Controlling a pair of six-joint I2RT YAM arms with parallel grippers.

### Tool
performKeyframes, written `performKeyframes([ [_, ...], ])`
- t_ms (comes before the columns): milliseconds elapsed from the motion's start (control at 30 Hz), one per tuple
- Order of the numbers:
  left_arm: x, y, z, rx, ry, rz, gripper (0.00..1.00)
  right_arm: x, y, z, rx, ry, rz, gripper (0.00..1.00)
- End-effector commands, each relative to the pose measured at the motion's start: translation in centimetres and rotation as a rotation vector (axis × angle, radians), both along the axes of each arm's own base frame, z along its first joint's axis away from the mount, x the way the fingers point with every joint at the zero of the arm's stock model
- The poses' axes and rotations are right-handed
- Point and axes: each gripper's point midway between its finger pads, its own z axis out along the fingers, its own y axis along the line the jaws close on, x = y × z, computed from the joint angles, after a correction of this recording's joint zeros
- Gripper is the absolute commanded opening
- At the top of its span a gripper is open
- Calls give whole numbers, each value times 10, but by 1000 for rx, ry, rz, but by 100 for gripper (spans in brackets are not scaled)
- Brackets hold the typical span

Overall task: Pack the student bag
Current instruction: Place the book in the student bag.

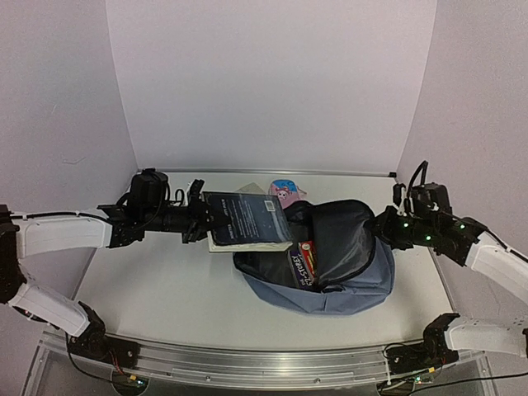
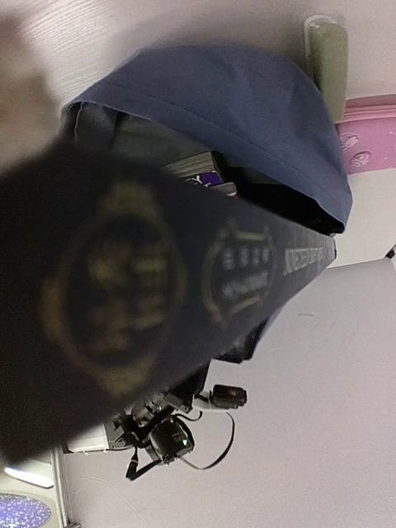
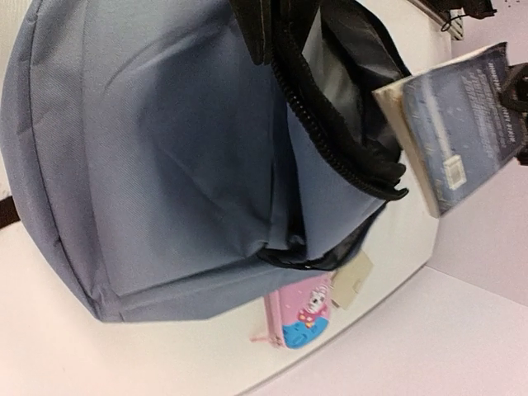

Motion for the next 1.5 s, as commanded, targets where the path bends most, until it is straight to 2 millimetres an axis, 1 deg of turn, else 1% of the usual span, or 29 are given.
performKeyframes([
  [0,13,-29,56,-159,-140,-40,0,5,2,52,70,-119,-2,0],
  [167,15,-52,49,-199,-101,-100,0,2,4,69,96,-155,15,0],
  [233,15,-60,48,-210,-94,-120,0,2,5,71,99,-159,19,0],
  [333,17,-69,51,-232,-95,-135,0,2,5,71,95,-160,22,0],
  [533,20,-73,65,-258,-122,-135,0,2,6,71,91,-161,27,0],
  [667,19,-76,68,-266,-124,-145,0,2,6,73,92,-167,26,0],
  [833,19,-85,51,-262,-76,-164,0,2,6,79,99,-178,24,0],
  [1200,24,-95,13,-228,-15,-160,0,-3,2,113,155,-248,7,0],
  [1400,23,-99,-13,-186,36,-156,0,-4,1,122,170,-264,5,0],
  [1467,23,-100,-18,-175,44,-153,0,-5,2,123,173,-265,7,0],
])
